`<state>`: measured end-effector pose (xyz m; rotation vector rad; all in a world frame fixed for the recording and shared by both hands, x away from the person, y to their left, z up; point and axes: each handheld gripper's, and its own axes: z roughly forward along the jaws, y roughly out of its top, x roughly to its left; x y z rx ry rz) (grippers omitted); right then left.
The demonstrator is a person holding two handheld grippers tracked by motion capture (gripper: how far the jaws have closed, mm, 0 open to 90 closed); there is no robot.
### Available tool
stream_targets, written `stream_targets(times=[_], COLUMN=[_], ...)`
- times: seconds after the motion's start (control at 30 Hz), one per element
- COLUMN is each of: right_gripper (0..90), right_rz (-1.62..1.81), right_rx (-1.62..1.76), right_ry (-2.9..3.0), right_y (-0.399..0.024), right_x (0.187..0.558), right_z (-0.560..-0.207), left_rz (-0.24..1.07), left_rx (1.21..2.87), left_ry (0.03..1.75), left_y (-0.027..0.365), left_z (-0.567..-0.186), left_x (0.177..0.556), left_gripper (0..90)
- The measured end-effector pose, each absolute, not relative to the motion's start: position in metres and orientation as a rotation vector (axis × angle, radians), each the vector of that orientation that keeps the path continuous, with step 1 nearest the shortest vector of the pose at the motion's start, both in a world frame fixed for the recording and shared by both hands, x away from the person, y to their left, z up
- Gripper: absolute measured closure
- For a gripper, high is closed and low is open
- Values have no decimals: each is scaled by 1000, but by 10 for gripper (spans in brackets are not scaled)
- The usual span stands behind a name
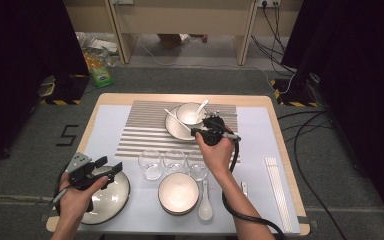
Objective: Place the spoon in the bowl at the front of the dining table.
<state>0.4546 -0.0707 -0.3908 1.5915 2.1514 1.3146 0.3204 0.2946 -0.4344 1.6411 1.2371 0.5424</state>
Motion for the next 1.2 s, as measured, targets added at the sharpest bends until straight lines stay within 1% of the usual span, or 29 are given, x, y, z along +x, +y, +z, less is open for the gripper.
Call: stream_targets(times=[0.87,1.2], right_gripper=[868,867], right_rz=[1270,1208], right_rx=[1599,1547], right_ry=[2185,2217], right_y=[-66,-64], right_x=[458,459], right_z=[-400,-400], left_rz=[545,540], left_rx=[1642,1642], left_ry=[1236,1239], left_y=[295,296], left_z=[-435,-436], left_x=[321,321], left_gripper=[321,321])
